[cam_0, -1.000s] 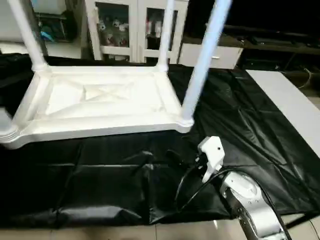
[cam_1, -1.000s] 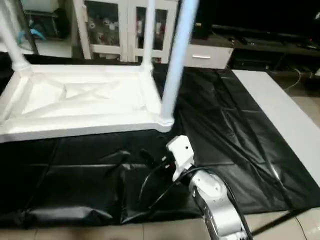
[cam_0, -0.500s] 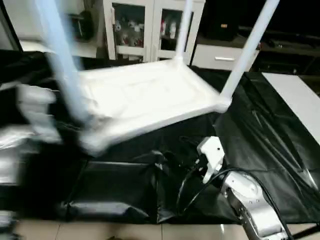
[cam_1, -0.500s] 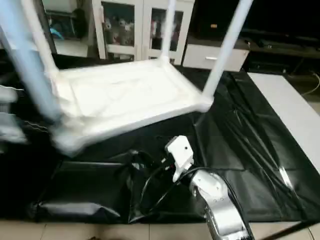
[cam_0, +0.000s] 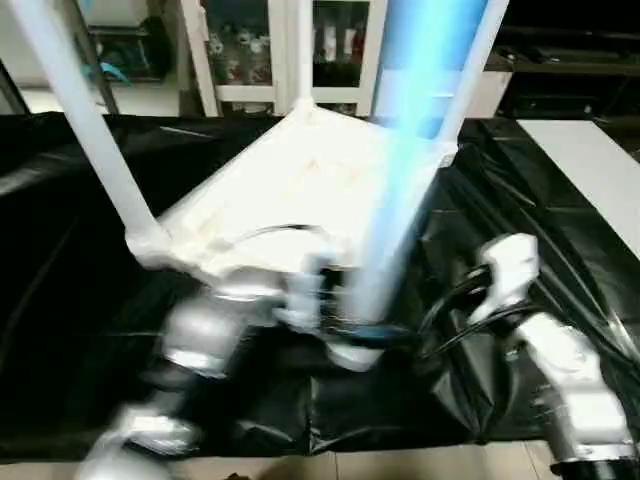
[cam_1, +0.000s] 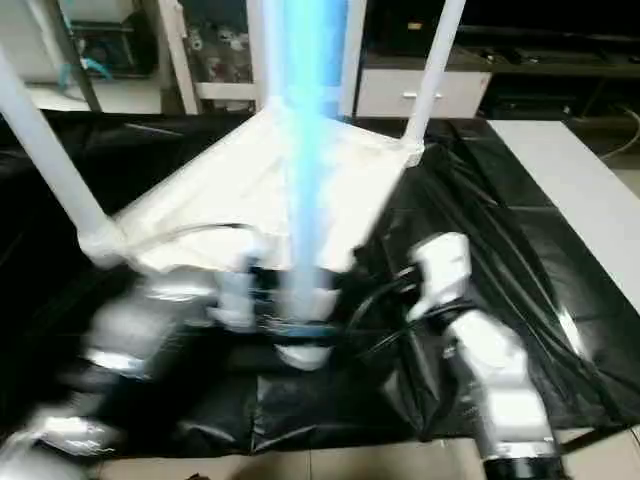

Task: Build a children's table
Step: Rotate table base

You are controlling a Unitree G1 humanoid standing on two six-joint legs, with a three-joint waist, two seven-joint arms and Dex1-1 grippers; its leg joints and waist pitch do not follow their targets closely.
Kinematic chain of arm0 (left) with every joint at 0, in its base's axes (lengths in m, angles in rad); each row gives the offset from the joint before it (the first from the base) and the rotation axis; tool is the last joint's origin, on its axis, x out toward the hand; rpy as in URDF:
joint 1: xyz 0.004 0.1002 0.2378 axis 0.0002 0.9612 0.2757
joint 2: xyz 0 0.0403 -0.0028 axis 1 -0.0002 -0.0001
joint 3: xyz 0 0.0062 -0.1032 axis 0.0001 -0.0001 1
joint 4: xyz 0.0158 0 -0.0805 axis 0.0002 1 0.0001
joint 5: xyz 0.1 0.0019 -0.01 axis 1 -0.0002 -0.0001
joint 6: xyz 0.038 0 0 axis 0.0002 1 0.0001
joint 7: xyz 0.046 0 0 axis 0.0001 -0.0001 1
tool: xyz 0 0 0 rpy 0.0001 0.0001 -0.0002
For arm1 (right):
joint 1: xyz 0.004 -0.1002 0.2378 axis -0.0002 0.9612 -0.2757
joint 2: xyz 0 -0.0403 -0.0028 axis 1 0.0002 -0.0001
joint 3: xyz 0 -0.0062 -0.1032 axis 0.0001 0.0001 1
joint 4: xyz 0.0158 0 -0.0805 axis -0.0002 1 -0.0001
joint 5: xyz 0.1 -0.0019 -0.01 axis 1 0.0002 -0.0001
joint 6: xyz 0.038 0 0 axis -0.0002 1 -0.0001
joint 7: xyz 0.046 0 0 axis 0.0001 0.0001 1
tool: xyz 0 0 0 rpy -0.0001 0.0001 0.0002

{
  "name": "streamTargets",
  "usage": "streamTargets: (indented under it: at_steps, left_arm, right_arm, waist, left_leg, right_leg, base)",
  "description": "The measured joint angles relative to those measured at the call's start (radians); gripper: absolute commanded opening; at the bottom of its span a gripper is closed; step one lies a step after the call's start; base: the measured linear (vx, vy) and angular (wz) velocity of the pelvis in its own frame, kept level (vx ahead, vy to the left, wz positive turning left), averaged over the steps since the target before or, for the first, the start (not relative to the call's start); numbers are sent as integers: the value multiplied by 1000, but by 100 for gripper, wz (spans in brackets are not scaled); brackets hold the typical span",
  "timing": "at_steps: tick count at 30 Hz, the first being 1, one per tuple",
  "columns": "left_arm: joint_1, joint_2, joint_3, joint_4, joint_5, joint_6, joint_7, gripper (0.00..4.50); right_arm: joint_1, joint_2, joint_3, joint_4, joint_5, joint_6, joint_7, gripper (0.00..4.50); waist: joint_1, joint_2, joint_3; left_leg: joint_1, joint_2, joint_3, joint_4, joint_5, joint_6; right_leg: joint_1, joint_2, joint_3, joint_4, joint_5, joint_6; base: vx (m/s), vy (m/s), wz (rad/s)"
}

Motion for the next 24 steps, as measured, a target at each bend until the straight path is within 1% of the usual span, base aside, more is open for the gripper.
streamTargets:
  at_steps: [1,2,3,4,6,9,11,13,16,20,22,24]
  left_arm:
    - [-13,-12,-6,26,33,-45,23,445]
    - [-19,-9,-11,38,52,-64,34,445]
    - [-26,8,-14,46,70,-75,44,445]
    - [-28,28,-14,50,79,-79,47,445]
    - [-28,65,-12,51,88,-81,50,445]
    - [-28,124,-12,46,87,-75,24,445]
    - [-25,161,-6,37,86,-59,-8,445]
    - [-14,215,17,25,80,-39,-59,445]
    - [13,266,47,-3,62,-24,-101,445]
    - [25,281,82,-63,-2,17,-112,445]
    - [31,282,94,-101,-37,47,-114,445]
    - [50,285,120,-151,-77,81,-120,445]
  right_arm:
    - [7,-1,-7,0,2,1,-7,321]
    - [17,-5,-13,-3,3,1,-7,321]
    - [36,-10,-18,-12,4,1,-5,321]
    - [47,-11,-19,-14,4,1,-3,321]
    - [58,-11,-19,-14,5,3,-1,321]
    - [66,-11,-20,-18,5,3,3,321]
    - [75,-10,-20,-26,8,4,3,321]
    - [89,-11,-21,-45,14,4,3,321]
    - [92,-10,-21,-54,21,5,2,321]
    - [95,-6,-21,-75,27,18,-1,321]
    - [95,-2,-21,-99,33,19,-5,321]
    - [122,7,-21,-136,43,22,-11,321]
  waist:
    - [-5,5,-1]
    - [-13,10,-3]
    - [-24,16,-5]
    - [-32,20,-7]
    - [-41,25,-8]
    - [-50,29,-9]
    - [-54,31,-9]
    - [-56,31,-8]
    - [-54,31,-8]
    - [-48,31,-8]
    - [-49,30,-8]
    - [-51,31,-8]
  left_leg:
    - [0,0,0,1,0,0]
    - [1,0,0,1,0,0]
    - [1,0,0,1,0,0]
    - [1,0,-1,1,0,0]
    - [2,0,-2,2,0,0]
    - [1,0,-2,2,0,0]
    - [1,0,-2,3,0,0]
    - [2,0,-2,3,0,0]
    - [1,0,-2,4,0,0]
    - [1,0,-2,5,0,0]
    - [0,0,0,5,0,0]
    - [-1,0,0,4,-1,1]
  right_leg:
    - [0,0,0,0,0,0]
    - [1,0,1,0,1,1]
    - [1,0,0,0,1,1]
    - [1,1,1,1,1,1]
    - [1,1,0,2,1,2]
    - [1,1,0,1,1,4]
    - [1,1,0,1,1,4]
    - [1,1,0,1,2,4]
    - [1,1,0,1,2,4]
    - [0,-1,0,0,3,1]
    - [0,-1,0,-1,3,2]
    - [0,-1,0,-2,1,3]
  base:
    - [0,0,0]
    - [0,0,0]
    - [0,0,0]
    - [0,0,0]
    - [0,0,0]
    - [0,0,0]
    - [0,0,0]
    - [0,0,0]
    - [0,0,0]
    - [0,0,0]
    - [0,0,0]
    - [0,0,0]
